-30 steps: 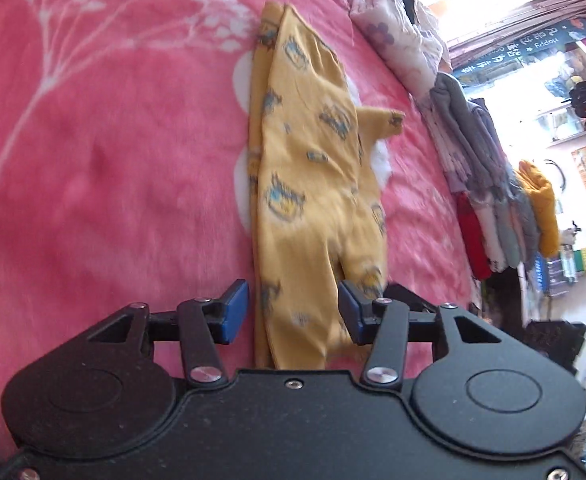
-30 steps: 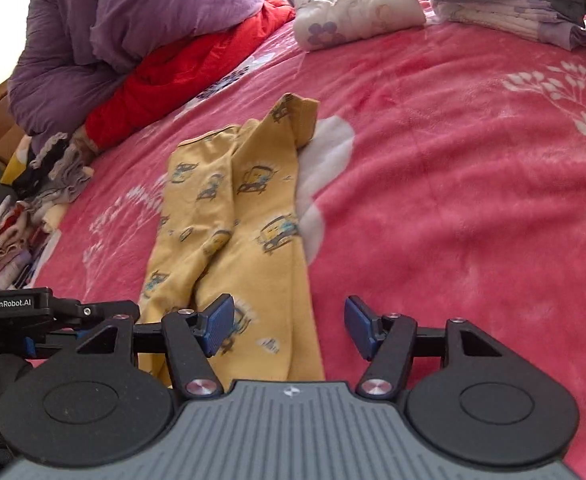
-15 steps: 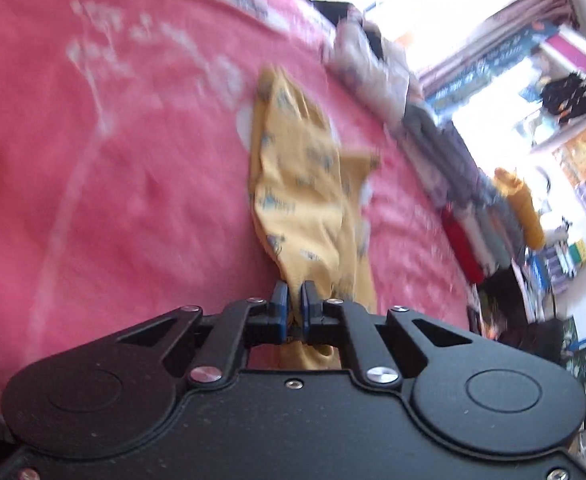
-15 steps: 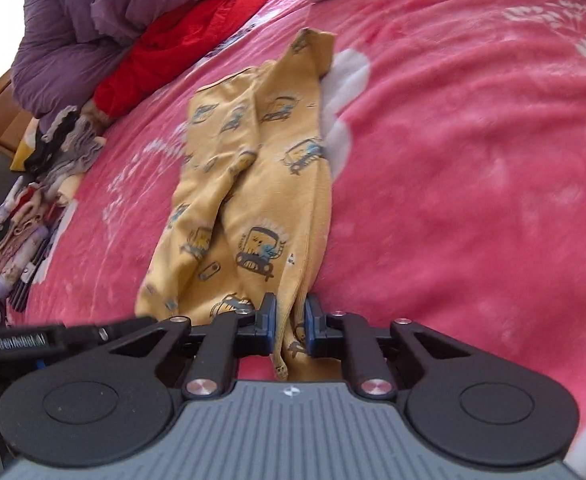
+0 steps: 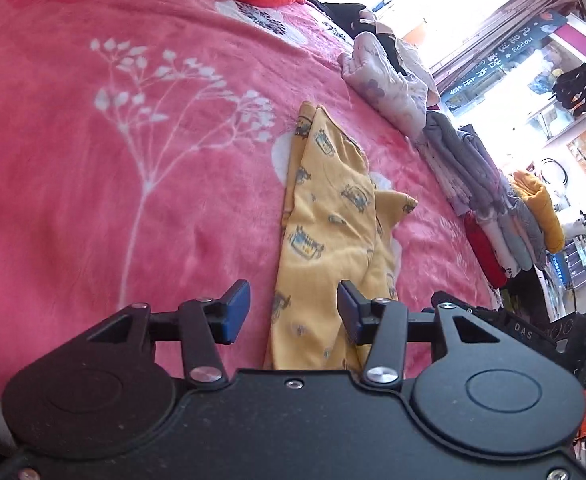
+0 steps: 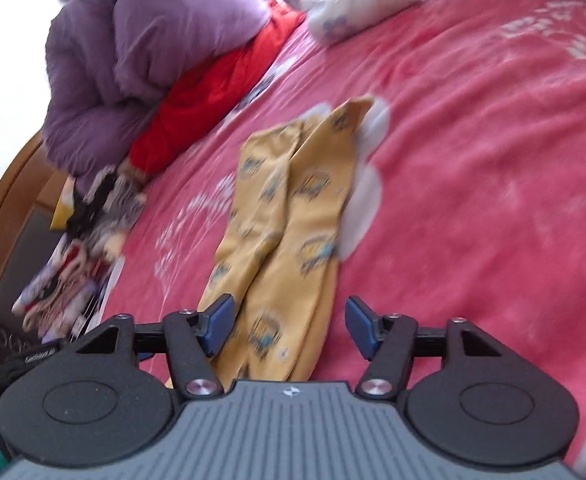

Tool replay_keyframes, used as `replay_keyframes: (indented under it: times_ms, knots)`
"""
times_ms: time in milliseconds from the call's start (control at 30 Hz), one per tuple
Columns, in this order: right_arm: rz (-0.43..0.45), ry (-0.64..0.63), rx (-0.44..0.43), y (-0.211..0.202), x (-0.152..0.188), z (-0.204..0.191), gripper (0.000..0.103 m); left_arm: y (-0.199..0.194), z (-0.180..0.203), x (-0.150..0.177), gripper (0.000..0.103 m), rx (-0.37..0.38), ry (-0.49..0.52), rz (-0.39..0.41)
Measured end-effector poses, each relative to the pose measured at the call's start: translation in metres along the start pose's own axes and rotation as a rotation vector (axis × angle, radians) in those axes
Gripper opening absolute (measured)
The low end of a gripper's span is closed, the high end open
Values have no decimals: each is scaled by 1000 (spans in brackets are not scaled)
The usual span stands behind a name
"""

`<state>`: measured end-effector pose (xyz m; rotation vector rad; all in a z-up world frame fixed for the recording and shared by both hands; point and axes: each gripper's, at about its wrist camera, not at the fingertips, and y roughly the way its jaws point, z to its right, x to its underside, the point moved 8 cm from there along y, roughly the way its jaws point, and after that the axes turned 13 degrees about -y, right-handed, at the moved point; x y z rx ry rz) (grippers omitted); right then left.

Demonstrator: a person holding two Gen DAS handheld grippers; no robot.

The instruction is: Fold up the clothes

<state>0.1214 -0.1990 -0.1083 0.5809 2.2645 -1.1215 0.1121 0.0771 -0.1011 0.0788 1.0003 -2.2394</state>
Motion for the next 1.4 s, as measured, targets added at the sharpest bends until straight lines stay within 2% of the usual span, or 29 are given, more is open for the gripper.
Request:
replay_keyframes:
  times_ms: [67, 167, 500, 700, 833, 933, 967, 1000, 1033, 1067, 1167, 1267, 1300, 1367, 1400]
  knots:
    - [28, -3, 32, 8, -14, 10, 56, 11, 9, -11, 47, -6, 31, 6]
    - [33, 1, 21, 25, -27, 18, 46, 28, 21, -28, 47, -15, 73, 16]
    - [33, 18, -37, 79, -67, 43, 47, 101, 49, -87, 47, -22, 175, 3]
    - [25, -24, -68, 109, -86, 43, 47, 132, 47, -110, 47, -25, 182, -19]
    - [17, -73, -87, 128, -97, 37, 47, 148, 49, -120, 47, 10, 172, -39]
    - [10, -110, -102, 143, -105, 33, 47, 157, 54, -123, 39, 18, 192, -35]
    - [8, -122, -107, 147, -108, 32, 45, 158, 56, -122, 24, 18, 209, -30]
    - [6, -134, -111, 152, -111, 30, 41, 160, 58, -122, 18, 18, 226, -25]
    - [5, -160, -112, 155, -113, 27, 27, 162, 60, -121, 16, 18, 243, -19]
    - [5, -192, -111, 157, -115, 23, 24, 163, 63, -121, 12, 20, 260, -13]
    - [21, -283, -110, 156, -122, 11, 16, 152, 78, -133, 12, 77, 303, 66]
    - [113, -347, -62, 142, -141, 4, 15, 148, 84, -148, 11, 101, 289, 127]
    - [146, -375, -29, 138, -148, 3, 15, 153, 82, -150, 12, 83, 290, 125]
    - [151, -384, 10, 142, -155, 11, 16, 161, 79, -152, 12, 47, 293, 123]
    - [148, -385, 27, 145, -157, 16, 17, 166, 77, -154, 17, 29, 294, 122]
